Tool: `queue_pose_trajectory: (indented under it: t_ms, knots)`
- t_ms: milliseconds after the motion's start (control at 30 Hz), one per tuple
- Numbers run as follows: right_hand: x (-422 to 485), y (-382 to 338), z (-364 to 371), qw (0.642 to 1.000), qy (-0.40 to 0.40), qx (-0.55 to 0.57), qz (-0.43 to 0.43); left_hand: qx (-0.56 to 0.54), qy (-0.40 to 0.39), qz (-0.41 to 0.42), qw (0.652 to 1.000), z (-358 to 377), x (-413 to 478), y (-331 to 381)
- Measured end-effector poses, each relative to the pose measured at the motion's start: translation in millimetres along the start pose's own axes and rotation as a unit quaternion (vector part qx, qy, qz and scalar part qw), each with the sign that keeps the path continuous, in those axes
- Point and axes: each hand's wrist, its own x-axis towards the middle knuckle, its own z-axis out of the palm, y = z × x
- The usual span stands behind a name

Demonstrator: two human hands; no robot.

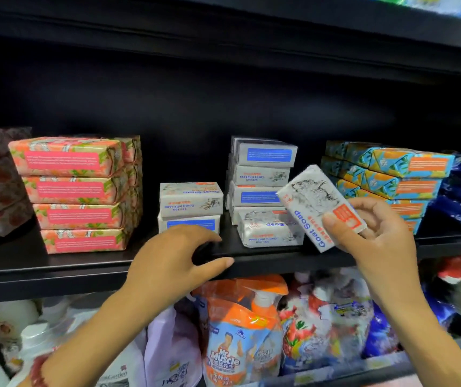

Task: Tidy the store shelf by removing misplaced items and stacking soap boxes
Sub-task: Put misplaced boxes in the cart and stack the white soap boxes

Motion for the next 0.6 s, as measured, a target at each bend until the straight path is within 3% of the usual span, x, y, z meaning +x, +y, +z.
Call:
queue_pose_trajectory:
  t_ms: [133, 367, 600]
  knots:
    - [9, 8, -14, 0.997, 0.047, -0.058, 0.005, 0.030, 0.037, 0.045, 0.998, 4, 0, -2]
    - [30, 22, -18, 0.981, 0.016, -0.191, 0.013, 0.049, 0.062, 0.063, 0.995, 7, -1, -3]
    - [34, 31, -8, 0.942, 0.051, -0.333, 0.008, 0.060, 0.075, 0.064, 0.993, 9, -3, -2]
